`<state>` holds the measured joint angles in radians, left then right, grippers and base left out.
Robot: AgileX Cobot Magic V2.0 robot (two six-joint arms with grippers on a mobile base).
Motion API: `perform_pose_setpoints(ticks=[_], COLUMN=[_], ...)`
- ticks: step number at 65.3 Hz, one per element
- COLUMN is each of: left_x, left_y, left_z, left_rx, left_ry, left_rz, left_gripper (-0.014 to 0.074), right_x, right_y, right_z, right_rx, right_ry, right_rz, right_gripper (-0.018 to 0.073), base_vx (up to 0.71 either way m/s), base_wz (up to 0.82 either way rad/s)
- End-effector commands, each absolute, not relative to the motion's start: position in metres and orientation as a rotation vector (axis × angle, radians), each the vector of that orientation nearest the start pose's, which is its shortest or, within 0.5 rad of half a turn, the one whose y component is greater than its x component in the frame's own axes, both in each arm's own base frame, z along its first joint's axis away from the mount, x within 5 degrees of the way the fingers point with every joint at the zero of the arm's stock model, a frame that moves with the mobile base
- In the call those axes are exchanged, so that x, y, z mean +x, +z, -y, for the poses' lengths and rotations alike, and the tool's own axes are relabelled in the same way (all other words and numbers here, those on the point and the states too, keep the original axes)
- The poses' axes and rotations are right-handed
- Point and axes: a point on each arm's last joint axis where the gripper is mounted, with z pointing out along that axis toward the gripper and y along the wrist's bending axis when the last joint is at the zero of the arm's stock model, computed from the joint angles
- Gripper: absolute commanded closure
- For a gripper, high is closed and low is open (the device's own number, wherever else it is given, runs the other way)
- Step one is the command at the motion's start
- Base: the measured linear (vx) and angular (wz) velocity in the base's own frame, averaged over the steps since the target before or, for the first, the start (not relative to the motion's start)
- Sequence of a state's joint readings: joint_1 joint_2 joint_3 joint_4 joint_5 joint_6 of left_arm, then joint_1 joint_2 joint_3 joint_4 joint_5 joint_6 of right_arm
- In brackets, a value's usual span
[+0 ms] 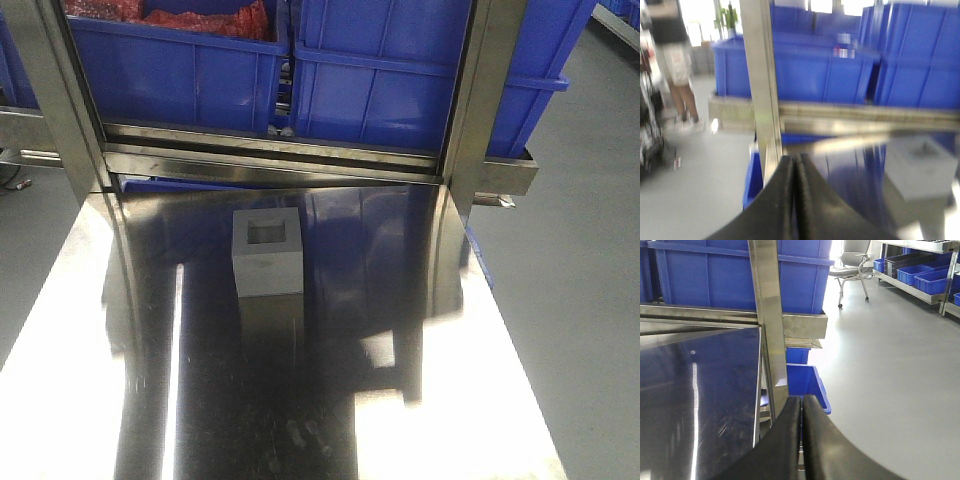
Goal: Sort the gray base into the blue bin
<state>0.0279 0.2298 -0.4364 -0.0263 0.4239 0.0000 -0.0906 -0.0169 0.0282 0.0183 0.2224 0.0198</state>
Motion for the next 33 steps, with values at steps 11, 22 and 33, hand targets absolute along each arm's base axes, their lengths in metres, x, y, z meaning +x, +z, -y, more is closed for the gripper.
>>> perform_pose_setpoints(ticks=[11, 22, 33], left_x=[0.087, 0.087, 0.087], left_y=[0.331, 0.331, 0.331], left_z=[-0.001, -0.001, -0.001], left_rx=[-0.046, -0.045, -0.045], left_ry=[-0.017, -0.016, -0.015], left_rz=[-1.743, -1.739, -1.738], left_gripper=[0.0603, 0.0578, 0.0370], right_x=[0.056, 0.056, 0.056], right_y=[0.191, 0.191, 0.191], right_z=[0.005, 0.005, 0.005], right_rx=[0.092, 0.092, 0.092], right_ry=[-0.050, -0.050, -0.050], right_rz=[-1.640, -1.640, -1.640], right_gripper=[0.0564, 0.0564, 0.0564], base_vx=[0.00, 0.00, 0.00], base_wz=[0.00, 0.00, 0.00])
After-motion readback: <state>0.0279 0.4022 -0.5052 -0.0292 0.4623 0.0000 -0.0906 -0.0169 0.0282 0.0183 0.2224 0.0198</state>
